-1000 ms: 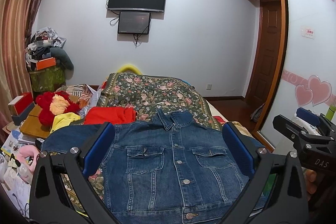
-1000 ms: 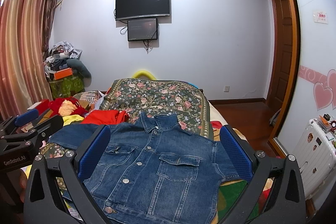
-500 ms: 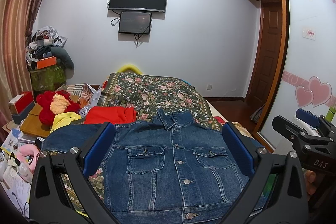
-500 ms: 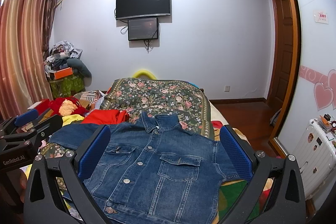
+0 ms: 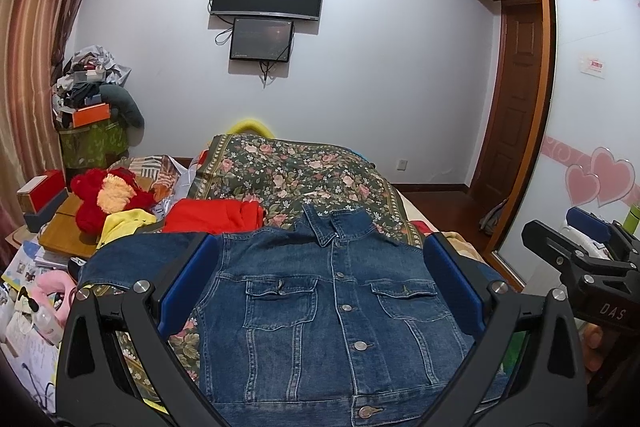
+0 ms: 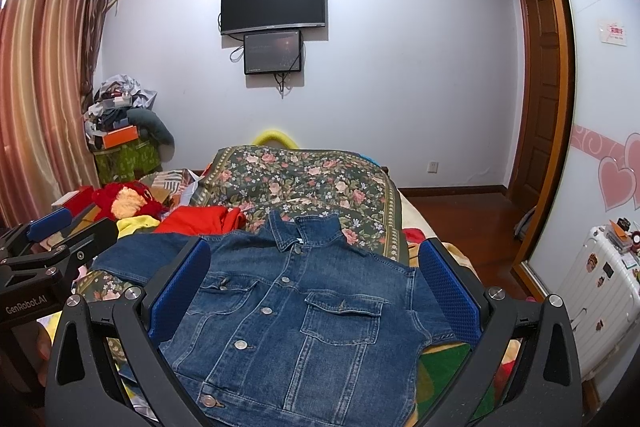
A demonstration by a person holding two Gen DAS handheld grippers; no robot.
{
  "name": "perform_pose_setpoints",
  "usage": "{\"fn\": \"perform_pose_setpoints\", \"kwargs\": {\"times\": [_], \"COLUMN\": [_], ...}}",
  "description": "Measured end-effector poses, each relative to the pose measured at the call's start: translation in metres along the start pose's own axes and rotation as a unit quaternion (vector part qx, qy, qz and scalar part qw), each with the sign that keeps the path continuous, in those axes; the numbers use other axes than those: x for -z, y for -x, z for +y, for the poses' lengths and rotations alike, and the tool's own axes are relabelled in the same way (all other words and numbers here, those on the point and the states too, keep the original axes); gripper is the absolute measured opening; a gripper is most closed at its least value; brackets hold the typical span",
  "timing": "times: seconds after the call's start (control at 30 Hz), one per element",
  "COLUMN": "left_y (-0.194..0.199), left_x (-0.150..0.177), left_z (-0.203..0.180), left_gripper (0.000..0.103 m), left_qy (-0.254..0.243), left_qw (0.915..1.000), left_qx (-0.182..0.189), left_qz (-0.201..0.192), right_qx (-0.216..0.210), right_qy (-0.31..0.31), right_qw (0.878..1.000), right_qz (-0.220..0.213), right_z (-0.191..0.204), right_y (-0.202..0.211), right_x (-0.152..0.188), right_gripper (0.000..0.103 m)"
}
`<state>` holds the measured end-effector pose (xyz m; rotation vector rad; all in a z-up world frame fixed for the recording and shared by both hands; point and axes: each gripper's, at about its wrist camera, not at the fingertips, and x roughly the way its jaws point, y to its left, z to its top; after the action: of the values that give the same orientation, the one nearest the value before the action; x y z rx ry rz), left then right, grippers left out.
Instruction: Fold large clothes
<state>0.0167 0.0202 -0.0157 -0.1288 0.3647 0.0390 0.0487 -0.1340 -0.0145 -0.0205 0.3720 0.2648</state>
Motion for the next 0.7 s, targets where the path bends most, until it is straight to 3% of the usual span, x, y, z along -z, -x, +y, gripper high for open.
{"fn": "perform_pose_setpoints", "kwargs": {"times": [0.4, 0.7], "left_y": [-0.026, -0.065], "left_x": [-0.001, -0.002], "left_z": [0.024, 0.080], "left_gripper": [0.103, 0.103], "left_qy": [0.017, 0.046], "left_qw": [0.9996, 0.9963], "left_qx": [-0.014, -0.067], "left_qz": [0.017, 0.030], "right_qx": [0.001, 0.000], "right_qy": [0.005, 0.014], "right_qw": [1.000, 0.997], "right_qz": [0.028, 0.073], "right_z": [0.005, 0.012], "right_y": [-0.029, -0.075], "right_x": [-0.003, -0.001], "right_gripper": [0.103, 0.103]}}
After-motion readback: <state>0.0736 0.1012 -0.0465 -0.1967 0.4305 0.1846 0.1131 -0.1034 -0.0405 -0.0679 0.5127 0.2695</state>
